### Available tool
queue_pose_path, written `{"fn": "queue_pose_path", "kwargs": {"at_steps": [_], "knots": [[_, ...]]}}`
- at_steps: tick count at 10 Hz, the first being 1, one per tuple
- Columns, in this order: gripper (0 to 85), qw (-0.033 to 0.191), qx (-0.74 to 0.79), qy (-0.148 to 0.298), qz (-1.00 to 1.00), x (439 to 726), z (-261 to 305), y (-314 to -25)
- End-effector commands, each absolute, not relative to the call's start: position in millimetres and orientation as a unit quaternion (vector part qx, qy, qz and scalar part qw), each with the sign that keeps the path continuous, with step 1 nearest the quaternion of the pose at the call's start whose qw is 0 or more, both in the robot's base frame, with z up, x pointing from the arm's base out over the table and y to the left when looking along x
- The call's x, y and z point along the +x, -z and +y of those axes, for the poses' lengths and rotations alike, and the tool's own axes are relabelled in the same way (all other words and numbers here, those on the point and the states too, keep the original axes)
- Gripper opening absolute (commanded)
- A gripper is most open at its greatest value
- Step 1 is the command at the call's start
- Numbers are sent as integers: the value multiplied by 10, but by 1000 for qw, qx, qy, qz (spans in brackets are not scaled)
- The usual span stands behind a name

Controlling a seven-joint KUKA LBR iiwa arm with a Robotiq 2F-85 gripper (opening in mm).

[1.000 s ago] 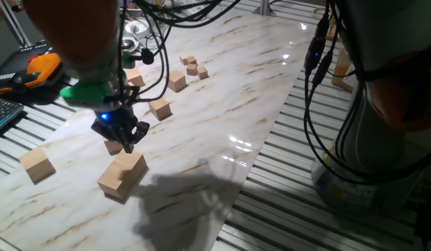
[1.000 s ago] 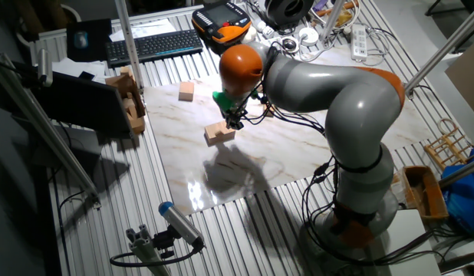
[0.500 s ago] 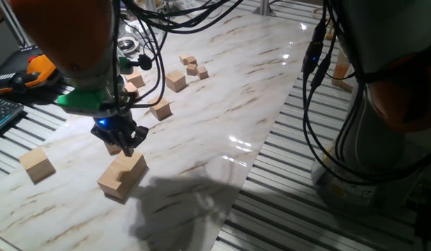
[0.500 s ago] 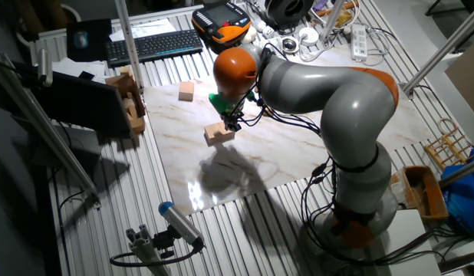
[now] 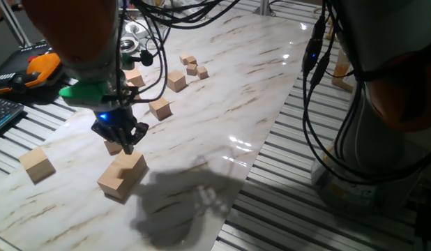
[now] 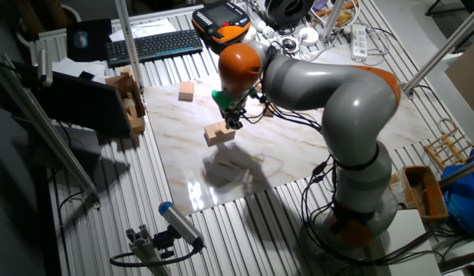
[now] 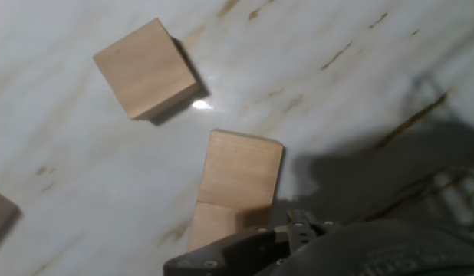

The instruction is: Stack the blocks into a cross shape

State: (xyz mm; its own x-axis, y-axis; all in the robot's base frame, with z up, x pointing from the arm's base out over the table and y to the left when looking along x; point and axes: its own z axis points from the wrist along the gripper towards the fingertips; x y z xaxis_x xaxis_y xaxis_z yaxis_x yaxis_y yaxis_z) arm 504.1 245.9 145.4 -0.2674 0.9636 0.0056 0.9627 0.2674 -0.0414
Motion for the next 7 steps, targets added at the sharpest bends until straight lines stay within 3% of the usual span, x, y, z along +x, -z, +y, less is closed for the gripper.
{"fn": "queue_pose_path", "kwargs": {"at_steps": [1,2,4,6,7], "knots": [[0,0,-605,-24,-796,5042,2459,-1454],[0,-21,-606,-42,-794,5042,2459,-1454],[0,7,-613,-19,-790,5042,2459,-1454],[0,-16,-635,-22,-772,5042,2459,-1454],[0,4,-643,-8,-766,5048,2465,-1453]]}}
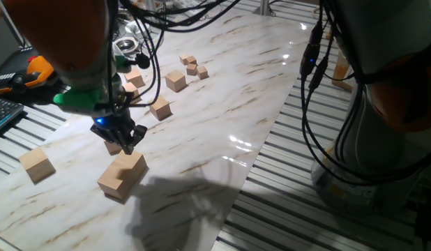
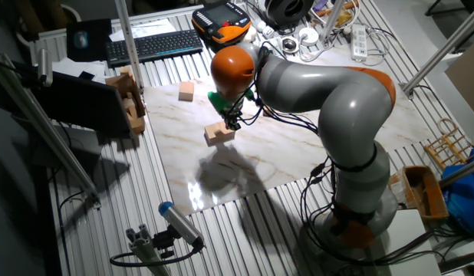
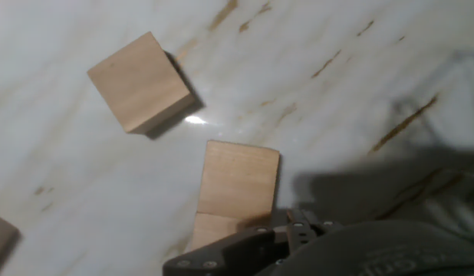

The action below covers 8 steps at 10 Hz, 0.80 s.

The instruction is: Stack the blocks into a cross shape

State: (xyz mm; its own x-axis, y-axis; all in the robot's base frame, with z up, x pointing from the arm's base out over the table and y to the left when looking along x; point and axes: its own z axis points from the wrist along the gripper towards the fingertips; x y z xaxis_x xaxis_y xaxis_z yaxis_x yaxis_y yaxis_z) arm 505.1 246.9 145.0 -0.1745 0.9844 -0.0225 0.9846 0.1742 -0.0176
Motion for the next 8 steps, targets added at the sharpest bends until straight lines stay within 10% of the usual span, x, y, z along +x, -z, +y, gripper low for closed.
{"fn": "queue_pose_path", "kwargs": {"at_steps": [1,4,8], "knots": [[0,-17,642,4,766,5089,2499,-1429],[510,-3,647,0,763,5167,2570,-1378],[510,2,649,-23,761,5227,2638,-1289]]}}
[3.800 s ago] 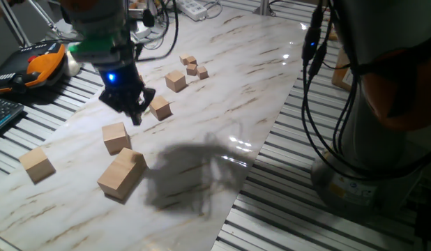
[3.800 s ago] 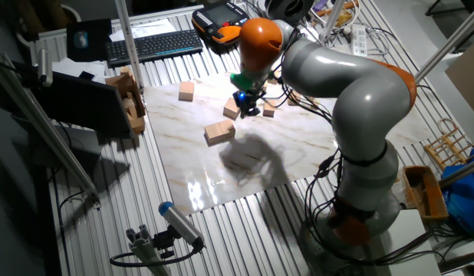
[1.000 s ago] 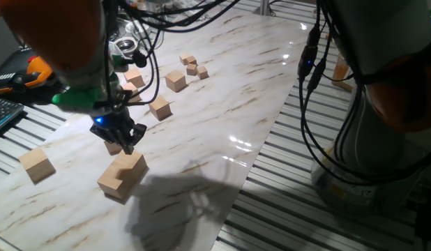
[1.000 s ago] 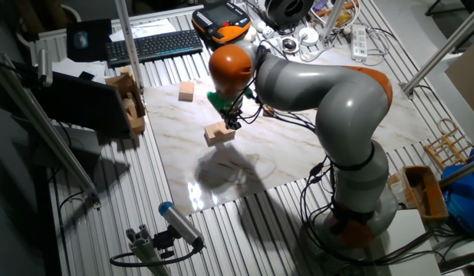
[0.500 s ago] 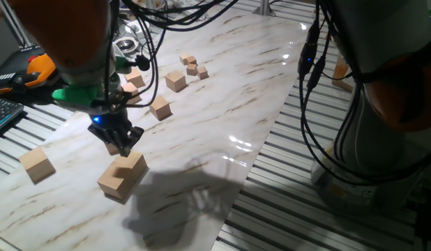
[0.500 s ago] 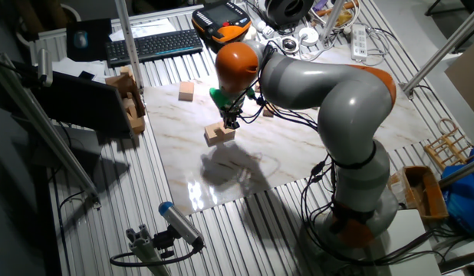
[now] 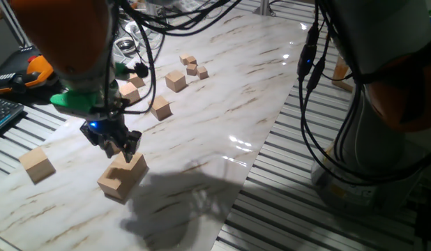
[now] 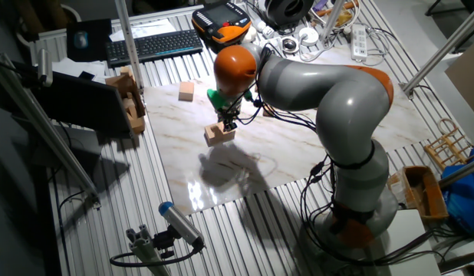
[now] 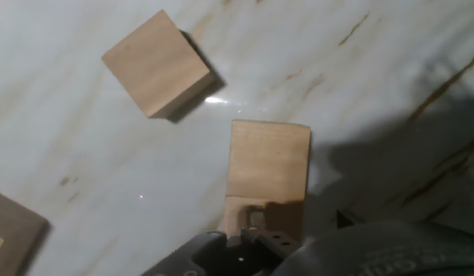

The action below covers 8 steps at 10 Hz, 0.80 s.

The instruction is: Stack the blocks into a cross shape

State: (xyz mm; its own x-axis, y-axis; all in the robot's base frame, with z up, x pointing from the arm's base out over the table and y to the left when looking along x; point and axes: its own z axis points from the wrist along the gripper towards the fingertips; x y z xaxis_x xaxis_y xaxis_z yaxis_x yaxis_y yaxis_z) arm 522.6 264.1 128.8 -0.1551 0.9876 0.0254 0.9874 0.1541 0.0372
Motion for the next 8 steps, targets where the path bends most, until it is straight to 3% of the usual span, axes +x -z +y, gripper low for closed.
{"fn": "queue_pose_path", "kwargs": {"at_steps": [1,4,5,6,8], "knots": [[510,3,655,-21,756,5223,2663,-1274],[510,12,681,-1,732,5219,2831,-1157],[680,24,684,12,729,5213,2906,-1106],[850,23,679,14,734,5204,2901,-1089],[850,15,658,13,753,5279,2841,-1086]]}}
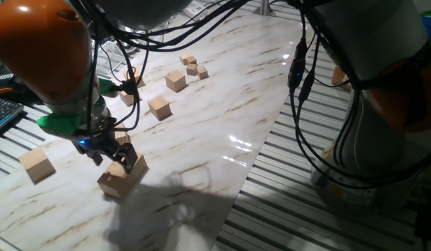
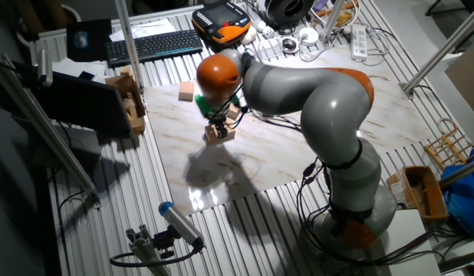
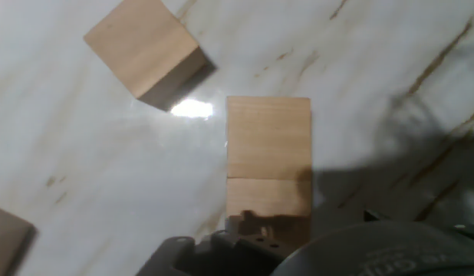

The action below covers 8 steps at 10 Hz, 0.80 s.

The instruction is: Stack the blocks into a cross shape

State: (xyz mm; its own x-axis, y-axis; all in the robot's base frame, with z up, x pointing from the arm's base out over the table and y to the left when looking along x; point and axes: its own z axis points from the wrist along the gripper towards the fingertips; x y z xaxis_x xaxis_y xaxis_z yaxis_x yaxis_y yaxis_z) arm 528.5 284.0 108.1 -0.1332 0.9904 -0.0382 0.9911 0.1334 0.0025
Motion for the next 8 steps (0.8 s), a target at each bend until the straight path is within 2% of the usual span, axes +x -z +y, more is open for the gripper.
{"fn": "queue_pose_path", "kwargs": {"at_steps": [1,8], "knots": [[850,16,657,5,753,5304,2819,-1062],[850,31,681,5,731,5362,2681,-858]]}}
